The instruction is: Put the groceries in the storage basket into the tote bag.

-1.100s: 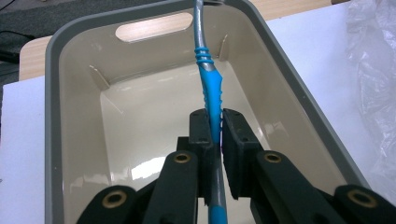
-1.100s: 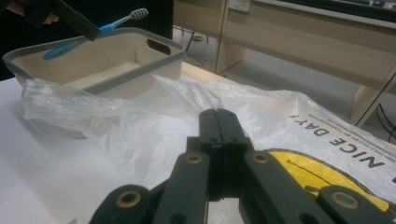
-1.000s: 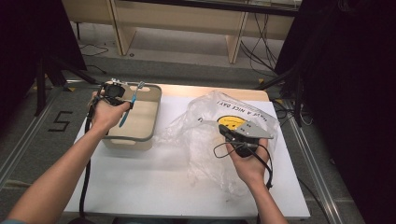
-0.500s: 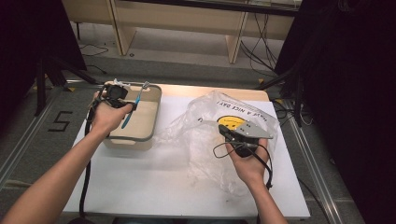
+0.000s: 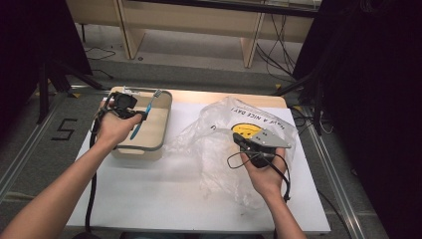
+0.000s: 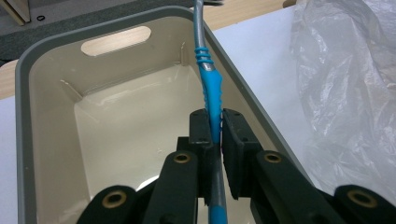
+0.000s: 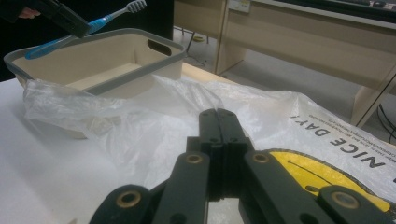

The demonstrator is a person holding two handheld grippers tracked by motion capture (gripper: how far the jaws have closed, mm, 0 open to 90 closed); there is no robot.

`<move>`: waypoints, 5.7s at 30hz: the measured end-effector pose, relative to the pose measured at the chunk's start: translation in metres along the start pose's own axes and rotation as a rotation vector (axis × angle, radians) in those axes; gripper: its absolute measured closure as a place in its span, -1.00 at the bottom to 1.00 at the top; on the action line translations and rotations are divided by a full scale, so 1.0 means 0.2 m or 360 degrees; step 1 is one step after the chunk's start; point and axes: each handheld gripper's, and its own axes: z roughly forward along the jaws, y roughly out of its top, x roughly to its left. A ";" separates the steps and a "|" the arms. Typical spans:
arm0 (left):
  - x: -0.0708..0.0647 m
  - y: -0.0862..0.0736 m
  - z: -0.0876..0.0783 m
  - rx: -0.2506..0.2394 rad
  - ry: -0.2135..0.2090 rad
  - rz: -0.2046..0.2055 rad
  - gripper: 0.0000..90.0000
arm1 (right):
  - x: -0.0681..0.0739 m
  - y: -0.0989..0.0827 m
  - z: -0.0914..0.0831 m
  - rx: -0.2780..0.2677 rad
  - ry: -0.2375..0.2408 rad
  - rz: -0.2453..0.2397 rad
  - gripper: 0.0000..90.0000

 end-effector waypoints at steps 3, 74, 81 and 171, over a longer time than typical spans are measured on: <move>0.00 0.00 0.00 -0.0001 -0.0004 0.0006 0.83 | 0.00 0.00 0.00 0.0000 0.0001 0.0001 1.00; -0.31 -0.18 -0.18 -0.0080 -0.0308 0.0247 0.83 | 0.01 0.00 0.00 0.0007 0.0003 -0.0008 1.00; -0.35 -0.19 -0.19 -0.0083 -0.0337 0.0278 0.83 | 0.01 0.00 0.00 0.0008 0.0004 -0.0008 1.00; -0.96 -0.27 0.16 0.0077 -0.0484 0.0561 0.83 | 0.02 0.00 0.00 0.0006 0.0019 -0.0014 1.00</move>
